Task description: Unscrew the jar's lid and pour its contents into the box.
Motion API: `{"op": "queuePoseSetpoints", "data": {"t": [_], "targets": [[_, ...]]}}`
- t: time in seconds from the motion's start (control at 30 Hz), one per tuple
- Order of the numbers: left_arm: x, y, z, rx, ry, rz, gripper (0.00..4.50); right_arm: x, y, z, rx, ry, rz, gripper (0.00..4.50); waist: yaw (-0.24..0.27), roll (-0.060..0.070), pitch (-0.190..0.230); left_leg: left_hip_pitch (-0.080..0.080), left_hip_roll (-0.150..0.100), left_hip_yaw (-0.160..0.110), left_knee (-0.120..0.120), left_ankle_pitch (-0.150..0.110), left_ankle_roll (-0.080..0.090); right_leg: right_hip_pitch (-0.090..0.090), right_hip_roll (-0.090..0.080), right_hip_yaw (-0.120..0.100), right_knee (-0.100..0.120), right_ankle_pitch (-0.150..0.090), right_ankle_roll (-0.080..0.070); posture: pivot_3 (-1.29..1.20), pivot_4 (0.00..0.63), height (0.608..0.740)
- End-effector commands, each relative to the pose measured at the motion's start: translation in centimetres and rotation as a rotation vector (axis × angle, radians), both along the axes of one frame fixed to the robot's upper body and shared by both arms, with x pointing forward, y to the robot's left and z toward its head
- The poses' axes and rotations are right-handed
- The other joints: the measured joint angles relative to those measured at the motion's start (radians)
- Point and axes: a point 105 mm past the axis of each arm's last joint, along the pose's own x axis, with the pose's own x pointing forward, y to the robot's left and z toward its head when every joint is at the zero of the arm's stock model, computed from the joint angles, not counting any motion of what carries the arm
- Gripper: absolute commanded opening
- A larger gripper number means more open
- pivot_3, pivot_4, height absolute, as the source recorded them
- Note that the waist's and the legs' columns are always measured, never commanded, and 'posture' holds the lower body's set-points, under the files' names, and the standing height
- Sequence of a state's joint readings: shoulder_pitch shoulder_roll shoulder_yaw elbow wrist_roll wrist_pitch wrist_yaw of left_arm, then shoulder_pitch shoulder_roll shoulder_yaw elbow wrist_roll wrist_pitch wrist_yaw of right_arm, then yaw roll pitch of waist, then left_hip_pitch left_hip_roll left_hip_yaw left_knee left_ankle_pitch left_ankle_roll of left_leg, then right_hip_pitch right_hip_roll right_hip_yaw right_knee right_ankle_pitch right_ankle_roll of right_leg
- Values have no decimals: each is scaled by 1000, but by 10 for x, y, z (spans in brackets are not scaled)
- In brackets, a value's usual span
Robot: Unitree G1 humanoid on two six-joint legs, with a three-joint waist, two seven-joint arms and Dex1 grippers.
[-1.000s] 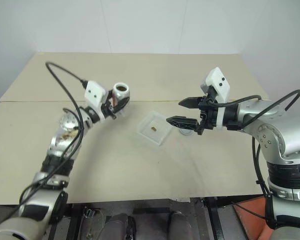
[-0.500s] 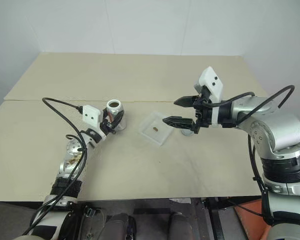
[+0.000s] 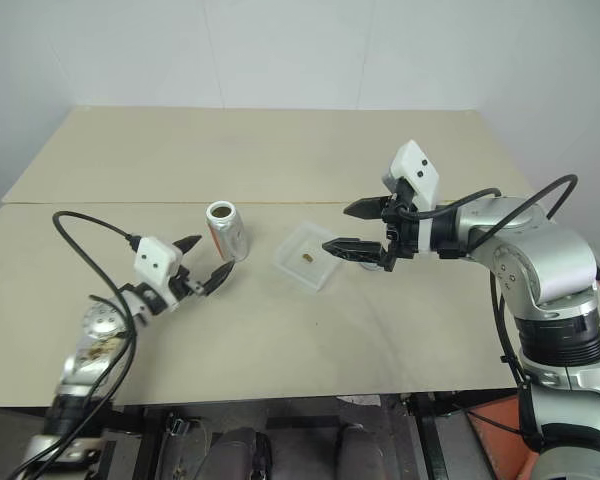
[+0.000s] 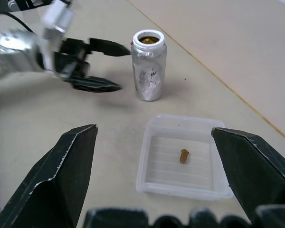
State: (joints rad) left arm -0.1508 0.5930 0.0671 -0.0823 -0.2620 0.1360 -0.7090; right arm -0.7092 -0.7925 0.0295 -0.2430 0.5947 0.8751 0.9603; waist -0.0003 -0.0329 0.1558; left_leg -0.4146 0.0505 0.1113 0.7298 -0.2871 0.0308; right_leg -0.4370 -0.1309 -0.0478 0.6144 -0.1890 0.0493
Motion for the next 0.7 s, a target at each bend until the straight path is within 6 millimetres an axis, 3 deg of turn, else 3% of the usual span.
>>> {"op": "queuePoseSetpoints", "data": {"t": [0.03,0.23,0.47,0.7], "targets": [[-25,5,27,44,-4,-148,4486,-5,-1,7,-21,-64,15,4465,-2,0,0,0,0,0,0,0,0,0,0,0,-1,0,0,0,150,740],[-58,20,75,30,-5,-329,4486,-8,-4,-4,-66,-74,20,4465,5,1,1,0,0,0,0,-1,2,-1,0,0,-2,0,-1,0,150,740],[-62,28,81,63,13,-374,4486,-12,-5,-12,-87,-136,38,4465,3,2,1,1,-1,1,-1,0,0,0,0,1,-2,0,0,0,150,740],[-67,12,83,20,24,-450,4486,-16,-1,-18,-74,-187,39,4465,3,2,1,1,-1,2,-1,0,0,0,0,1,-2,0,0,0,150,740]]}}
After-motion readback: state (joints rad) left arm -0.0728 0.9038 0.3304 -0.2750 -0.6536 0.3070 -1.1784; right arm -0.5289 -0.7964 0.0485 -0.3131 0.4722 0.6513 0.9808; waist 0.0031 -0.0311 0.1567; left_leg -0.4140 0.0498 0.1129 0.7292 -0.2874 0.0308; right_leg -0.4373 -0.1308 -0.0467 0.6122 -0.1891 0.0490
